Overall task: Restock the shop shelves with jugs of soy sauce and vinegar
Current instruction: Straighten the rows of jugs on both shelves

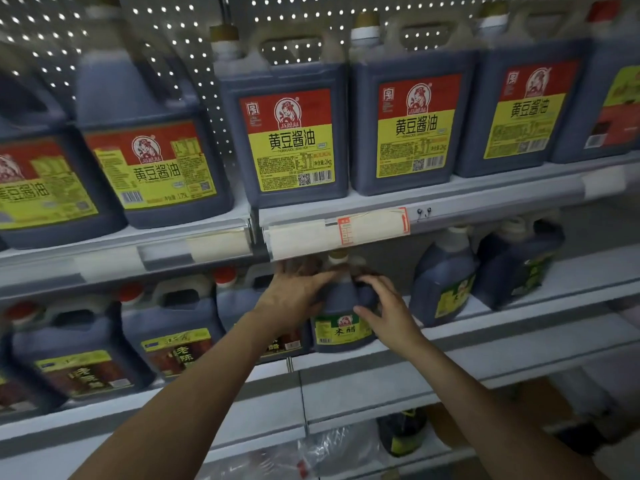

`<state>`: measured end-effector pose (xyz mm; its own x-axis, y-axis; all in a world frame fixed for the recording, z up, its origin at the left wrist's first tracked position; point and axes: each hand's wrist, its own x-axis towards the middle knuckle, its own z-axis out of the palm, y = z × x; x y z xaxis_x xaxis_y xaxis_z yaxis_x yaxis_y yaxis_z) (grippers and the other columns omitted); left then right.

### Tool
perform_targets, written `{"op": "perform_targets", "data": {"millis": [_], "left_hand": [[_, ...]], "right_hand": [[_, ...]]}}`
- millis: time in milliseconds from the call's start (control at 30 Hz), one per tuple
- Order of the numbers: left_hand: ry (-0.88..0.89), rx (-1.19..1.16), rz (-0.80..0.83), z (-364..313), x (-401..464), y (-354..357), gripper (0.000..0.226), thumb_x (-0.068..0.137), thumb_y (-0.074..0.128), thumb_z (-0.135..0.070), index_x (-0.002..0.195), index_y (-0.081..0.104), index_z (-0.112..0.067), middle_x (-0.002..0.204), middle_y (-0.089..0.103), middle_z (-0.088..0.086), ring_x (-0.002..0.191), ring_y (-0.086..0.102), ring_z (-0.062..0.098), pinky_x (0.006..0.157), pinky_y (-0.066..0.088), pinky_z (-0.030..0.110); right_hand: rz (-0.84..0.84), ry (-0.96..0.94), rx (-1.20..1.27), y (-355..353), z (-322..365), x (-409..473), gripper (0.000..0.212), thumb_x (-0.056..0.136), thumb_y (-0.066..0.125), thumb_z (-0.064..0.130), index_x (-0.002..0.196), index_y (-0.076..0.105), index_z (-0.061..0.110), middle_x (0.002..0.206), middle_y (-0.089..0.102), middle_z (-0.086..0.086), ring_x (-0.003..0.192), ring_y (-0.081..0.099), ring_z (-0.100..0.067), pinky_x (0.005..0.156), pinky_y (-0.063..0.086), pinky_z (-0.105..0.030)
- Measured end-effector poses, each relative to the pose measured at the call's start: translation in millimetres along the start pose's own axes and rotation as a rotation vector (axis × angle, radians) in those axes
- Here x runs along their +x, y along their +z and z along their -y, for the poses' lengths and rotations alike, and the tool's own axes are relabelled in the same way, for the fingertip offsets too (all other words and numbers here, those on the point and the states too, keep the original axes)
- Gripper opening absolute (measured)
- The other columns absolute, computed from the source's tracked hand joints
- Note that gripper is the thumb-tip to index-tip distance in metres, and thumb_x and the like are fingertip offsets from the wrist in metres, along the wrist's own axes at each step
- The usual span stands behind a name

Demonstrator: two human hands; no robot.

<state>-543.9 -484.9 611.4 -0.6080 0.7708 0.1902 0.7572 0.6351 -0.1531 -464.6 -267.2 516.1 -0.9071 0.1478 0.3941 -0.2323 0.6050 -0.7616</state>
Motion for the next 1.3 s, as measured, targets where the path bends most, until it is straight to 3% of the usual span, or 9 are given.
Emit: {"op": "perform_targets", "data": {"millis": [267,333,433,533,700,900,1033,1167,1300], "left_hand": [[0.03,-0.071,0.02,2,-3,-2,0.084,0.087,0.071,-0.04,0.154,0.02,-0.049,0.153,0.045,0.009,0.138,0.042,0.039,0.108,0.039,0.049],[-0.007,-0.076,-0.001,-2,-6,-8,0.08,0.088,0.071,-0.042,0.154,0.027,-0.045,0.151,0.047,0.009,0.139,0.042,0.039,0.107,0.039,0.051],[-0.042,-0.025,-0.177,-18,-7,-19,0.055,0.085,0.071,-0.042,0.137,0.054,-0.03,0.114,0.069,0.01,0.105,0.064,0.039,0.085,0.05,0.047],[0.085,-0.084,-0.3,-47,9,-16,0.043,0.085,0.071,-0.036,0.124,0.056,-0.027,0.098,0.062,0.005,0.082,0.063,0.032,0.065,0.05,0.041],[0.14,-0.192,-0.16,-105,59,-2,0.067,0.087,0.066,-0.033,0.147,0.037,-0.032,0.123,0.056,0.012,0.103,0.06,0.036,0.077,0.052,0.043],[0.029,-0.356,0.097,-150,138,5,0.079,0.098,0.062,-0.038,0.162,0.016,-0.033,0.153,0.049,0.007,0.133,0.053,0.029,0.098,0.045,0.036],[-0.081,-0.584,0.244,-163,175,17,0.087,0.099,0.065,-0.035,0.163,0.007,-0.033,0.168,0.028,0.001,0.151,0.032,0.023,0.119,0.029,0.033],[-0.117,-0.522,0.125,-175,185,19,0.087,0.095,0.069,-0.033,0.163,0.016,-0.028,0.158,0.043,0.01,0.142,0.041,0.029,0.111,0.035,0.031],[-0.162,-0.528,0.051,-179,178,20,0.088,0.092,0.072,-0.03,0.162,0.019,-0.032,0.145,0.054,0.008,0.129,0.048,0.025,0.09,0.035,0.021]], "right_hand": [[-0.001,0.097,-0.022,3,16,-2,0.053,0.091,0.073,0.006,0.138,0.052,0.017,0.142,0.047,0.0,0.132,0.05,-0.018,0.106,0.043,-0.028],[0.019,0.093,-0.027,-3,18,-2,0.055,0.092,0.073,0.007,0.14,0.051,0.019,0.144,0.046,0.0,0.133,0.051,-0.018,0.108,0.045,-0.029],[-0.018,0.076,-0.031,-30,19,-5,0.056,0.093,0.073,0.009,0.143,0.05,0.024,0.14,0.047,0.004,0.127,0.056,-0.012,0.104,0.052,-0.033],[-0.109,0.043,-0.132,-78,9,-7,0.045,0.095,0.072,0.013,0.134,0.057,0.028,0.129,0.048,0.009,0.112,0.059,-0.006,0.091,0.057,-0.032],[-0.265,0.135,-0.266,-157,-34,2,0.051,0.093,0.074,0.013,0.137,0.049,0.012,0.138,0.042,-0.003,0.12,0.055,-0.022,0.098,0.049,-0.034],[-0.001,0.212,-0.227,-205,-87,25,0.067,0.089,0.079,0.009,0.143,0.04,0.008,0.15,0.038,-0.012,0.138,0.044,-0.029,0.102,0.036,-0.025],[0.171,0.237,-0.071,-211,-114,38,0.084,0.09,0.078,0.014,0.158,0.028,0.02,0.163,0.032,0.001,0.148,0.035,-0.018,0.111,0.033,-0.024],[0.24,0.202,0.064,-211,-137,43,0.085,0.091,0.077,0.016,0.158,0.028,0.031,0.156,0.037,0.016,0.147,0.036,-0.013,0.116,0.037,-0.032],[0.202,0.136,0.07,-206,-148,40,0.079,0.088,0.081,0.021,0.153,0.037,0.031,0.156,0.041,0.012,0.143,0.042,-0.011,0.116,0.042,-0.042]]}}
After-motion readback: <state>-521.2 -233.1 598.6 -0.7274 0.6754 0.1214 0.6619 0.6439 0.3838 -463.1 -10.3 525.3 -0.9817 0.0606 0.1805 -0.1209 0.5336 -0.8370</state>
